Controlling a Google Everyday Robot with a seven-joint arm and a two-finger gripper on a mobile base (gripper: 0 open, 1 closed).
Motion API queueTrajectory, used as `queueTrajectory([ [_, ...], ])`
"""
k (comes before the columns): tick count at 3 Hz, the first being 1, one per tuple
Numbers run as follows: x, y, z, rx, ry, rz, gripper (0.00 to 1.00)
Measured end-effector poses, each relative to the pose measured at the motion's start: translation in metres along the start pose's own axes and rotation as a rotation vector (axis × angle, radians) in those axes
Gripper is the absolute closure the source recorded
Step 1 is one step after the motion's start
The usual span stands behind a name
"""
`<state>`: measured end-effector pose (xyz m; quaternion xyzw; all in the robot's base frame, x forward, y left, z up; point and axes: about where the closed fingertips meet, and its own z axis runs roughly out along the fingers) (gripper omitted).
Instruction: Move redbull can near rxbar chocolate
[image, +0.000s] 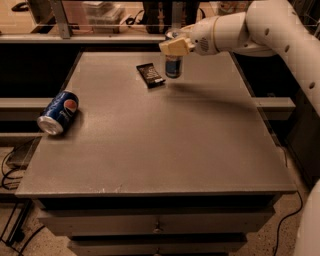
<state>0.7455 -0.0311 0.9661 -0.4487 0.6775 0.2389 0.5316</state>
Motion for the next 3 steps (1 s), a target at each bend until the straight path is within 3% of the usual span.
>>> queueTrajectory([
  [1, 0.006, -0.014, 0.016, 0.028, 0.007, 0.031, 1.0],
  [3, 0.028, -0.036, 0.036, 0.059, 0.034, 0.102, 0.58],
])
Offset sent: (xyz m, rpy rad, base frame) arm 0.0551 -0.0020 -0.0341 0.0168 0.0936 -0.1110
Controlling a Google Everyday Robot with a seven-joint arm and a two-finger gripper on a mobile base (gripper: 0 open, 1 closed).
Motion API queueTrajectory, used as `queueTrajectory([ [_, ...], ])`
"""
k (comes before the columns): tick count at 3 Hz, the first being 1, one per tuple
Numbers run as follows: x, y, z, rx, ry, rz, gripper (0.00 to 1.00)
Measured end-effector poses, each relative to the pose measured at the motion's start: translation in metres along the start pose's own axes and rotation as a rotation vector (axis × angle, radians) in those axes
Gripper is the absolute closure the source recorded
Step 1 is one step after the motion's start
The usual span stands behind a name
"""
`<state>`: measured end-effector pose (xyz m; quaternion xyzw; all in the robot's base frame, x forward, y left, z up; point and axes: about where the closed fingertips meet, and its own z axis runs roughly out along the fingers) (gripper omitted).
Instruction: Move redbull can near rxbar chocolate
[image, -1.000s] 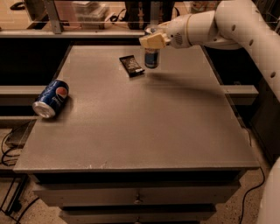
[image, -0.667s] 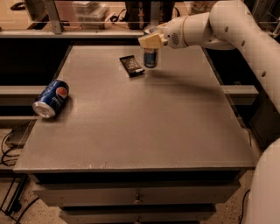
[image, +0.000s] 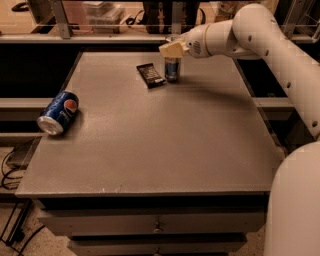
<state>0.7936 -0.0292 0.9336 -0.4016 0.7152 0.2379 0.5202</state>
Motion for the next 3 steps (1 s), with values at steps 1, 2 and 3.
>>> queueTrajectory([
  [1, 0.0081, -0.0076, 0.0037, 0.01, 0.002, 0.034, 0.35],
  [2, 0.0118, -0.0067, 0.0061, 0.0, -0.008, 0.063, 0.11],
  [3, 0.012, -0.0051, 0.0087, -0.004, -0.007, 0.062, 0.0],
])
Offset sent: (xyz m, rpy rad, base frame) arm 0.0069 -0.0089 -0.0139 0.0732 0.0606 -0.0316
